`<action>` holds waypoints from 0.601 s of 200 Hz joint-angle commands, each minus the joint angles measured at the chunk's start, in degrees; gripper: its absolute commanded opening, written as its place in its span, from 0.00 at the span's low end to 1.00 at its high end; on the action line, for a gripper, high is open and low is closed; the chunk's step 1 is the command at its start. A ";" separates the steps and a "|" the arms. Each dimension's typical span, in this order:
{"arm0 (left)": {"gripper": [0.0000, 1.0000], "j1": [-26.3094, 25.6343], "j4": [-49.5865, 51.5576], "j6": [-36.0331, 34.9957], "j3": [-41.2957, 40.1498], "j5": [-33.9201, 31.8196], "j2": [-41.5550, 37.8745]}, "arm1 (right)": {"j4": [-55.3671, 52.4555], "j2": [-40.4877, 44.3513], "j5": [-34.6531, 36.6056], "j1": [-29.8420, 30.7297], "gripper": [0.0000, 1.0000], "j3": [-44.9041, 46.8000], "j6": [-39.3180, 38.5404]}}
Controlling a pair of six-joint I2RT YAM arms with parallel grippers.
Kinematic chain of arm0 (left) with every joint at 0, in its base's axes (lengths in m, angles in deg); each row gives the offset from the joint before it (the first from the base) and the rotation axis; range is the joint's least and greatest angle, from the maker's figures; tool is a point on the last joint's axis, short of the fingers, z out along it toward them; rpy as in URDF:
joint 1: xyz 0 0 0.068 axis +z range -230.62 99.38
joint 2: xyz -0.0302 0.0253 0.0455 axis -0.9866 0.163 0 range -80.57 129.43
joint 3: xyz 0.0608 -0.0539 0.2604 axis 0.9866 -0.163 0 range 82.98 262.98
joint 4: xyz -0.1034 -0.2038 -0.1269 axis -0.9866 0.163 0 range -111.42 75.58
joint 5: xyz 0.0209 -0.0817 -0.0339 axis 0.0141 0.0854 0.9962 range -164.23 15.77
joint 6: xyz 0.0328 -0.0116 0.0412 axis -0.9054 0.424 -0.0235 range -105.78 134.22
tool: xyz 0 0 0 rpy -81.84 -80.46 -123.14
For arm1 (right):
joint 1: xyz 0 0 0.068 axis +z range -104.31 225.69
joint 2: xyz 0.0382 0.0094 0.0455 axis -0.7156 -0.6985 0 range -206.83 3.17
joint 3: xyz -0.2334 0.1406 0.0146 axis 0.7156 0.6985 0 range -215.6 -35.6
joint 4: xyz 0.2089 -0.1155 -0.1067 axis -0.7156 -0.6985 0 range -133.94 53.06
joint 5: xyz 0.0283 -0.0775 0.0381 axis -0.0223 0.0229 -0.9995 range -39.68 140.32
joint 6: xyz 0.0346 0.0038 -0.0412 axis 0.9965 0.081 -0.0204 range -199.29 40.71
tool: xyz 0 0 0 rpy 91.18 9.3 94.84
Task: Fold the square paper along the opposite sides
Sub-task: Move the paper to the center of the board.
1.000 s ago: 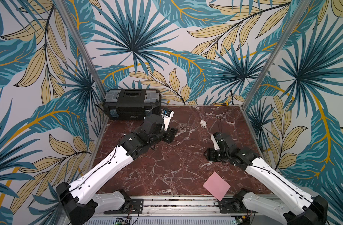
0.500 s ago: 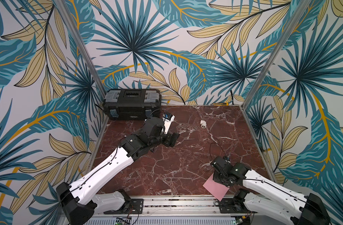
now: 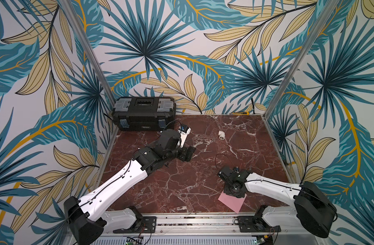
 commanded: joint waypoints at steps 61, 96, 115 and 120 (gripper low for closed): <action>0.83 -0.27 3.86 0.25 -0.64 -6.95 -3.43 | 16.39 -29.37 -3.26 -0.61 0.31 -23.80 -23.59; 0.87 -0.23 6.08 0.38 -0.12 -11.64 -4.73 | 15.82 -31.93 -6.33 -2.56 0.31 -30.79 -26.95; 0.91 -0.29 7.95 -0.28 0.57 -14.04 -3.48 | 14.18 -26.90 -4.68 -2.74 0.31 -29.14 -28.00; 0.91 -0.21 8.32 -0.59 0.75 -14.36 -2.79 | 13.41 -24.92 -4.39 -2.75 0.31 -28.58 -28.30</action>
